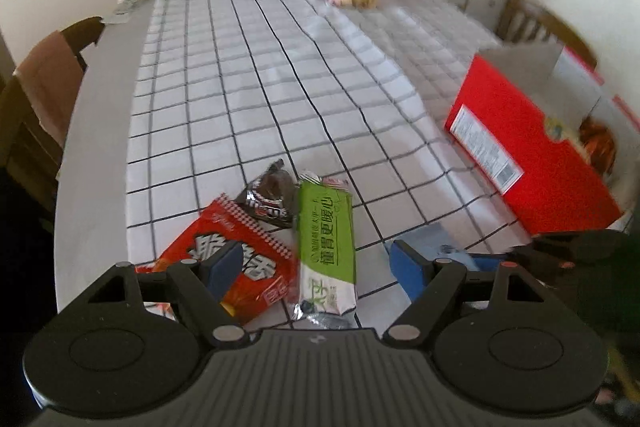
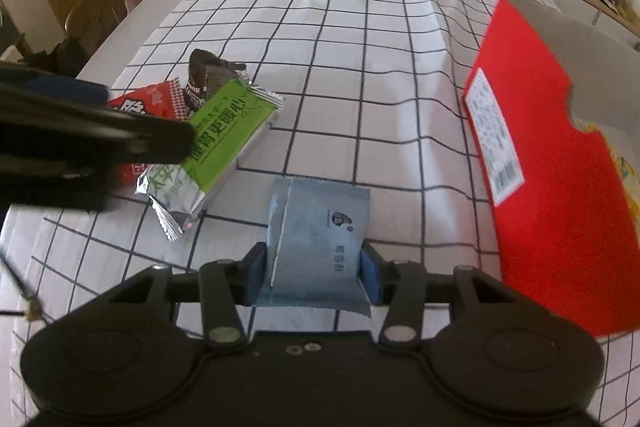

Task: Organize snacks
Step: 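Grasp the light-blue packet with the right tool while the left tool grasps the green packet, then carry the light-blue and green packets over the red box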

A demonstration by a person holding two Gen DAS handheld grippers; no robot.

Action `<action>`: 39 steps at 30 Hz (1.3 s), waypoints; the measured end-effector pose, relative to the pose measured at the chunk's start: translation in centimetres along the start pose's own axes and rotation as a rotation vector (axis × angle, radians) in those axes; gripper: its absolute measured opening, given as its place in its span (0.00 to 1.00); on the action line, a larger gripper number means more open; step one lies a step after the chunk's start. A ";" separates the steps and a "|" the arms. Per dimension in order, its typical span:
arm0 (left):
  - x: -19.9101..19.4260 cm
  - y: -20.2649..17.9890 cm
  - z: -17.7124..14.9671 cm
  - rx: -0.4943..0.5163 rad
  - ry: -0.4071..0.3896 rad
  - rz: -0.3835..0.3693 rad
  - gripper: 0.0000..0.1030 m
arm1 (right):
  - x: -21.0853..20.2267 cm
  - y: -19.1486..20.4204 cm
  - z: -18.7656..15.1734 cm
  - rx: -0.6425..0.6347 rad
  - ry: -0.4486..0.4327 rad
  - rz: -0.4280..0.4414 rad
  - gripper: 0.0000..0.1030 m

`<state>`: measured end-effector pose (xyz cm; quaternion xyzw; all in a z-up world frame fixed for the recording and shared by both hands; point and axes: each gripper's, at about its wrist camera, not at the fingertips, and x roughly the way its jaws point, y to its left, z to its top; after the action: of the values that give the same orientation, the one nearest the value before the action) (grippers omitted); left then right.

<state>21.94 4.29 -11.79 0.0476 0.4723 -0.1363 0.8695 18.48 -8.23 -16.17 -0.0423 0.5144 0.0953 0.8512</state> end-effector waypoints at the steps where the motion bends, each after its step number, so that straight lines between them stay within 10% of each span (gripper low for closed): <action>1: 0.9 -0.5 0.4 0.016 0.029 0.014 0.78 | -0.3 -0.3 -0.2 0.010 0.000 0.005 0.45; 8: 5.7 -2.6 1.2 0.084 0.150 0.101 0.77 | -2.2 -2.0 -1.4 0.083 0.005 0.041 0.45; 13: 7.3 -3.2 1.2 0.098 0.203 0.105 0.57 | -3.2 -3.0 -1.8 0.109 -0.001 0.053 0.45; 18: 7.2 -2.9 1.5 0.073 0.196 0.086 0.42 | -4.0 -3.5 -2.2 0.128 -0.011 0.060 0.45; 39: -1.2 -1.7 0.4 -0.105 0.069 -0.028 0.41 | -10.5 -5.2 -2.2 0.118 -0.123 0.062 0.45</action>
<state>21.15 2.77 -10.48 -0.0001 0.5092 -0.1218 0.8520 12.84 -14.93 -8.03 0.0300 0.4670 0.0937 0.8788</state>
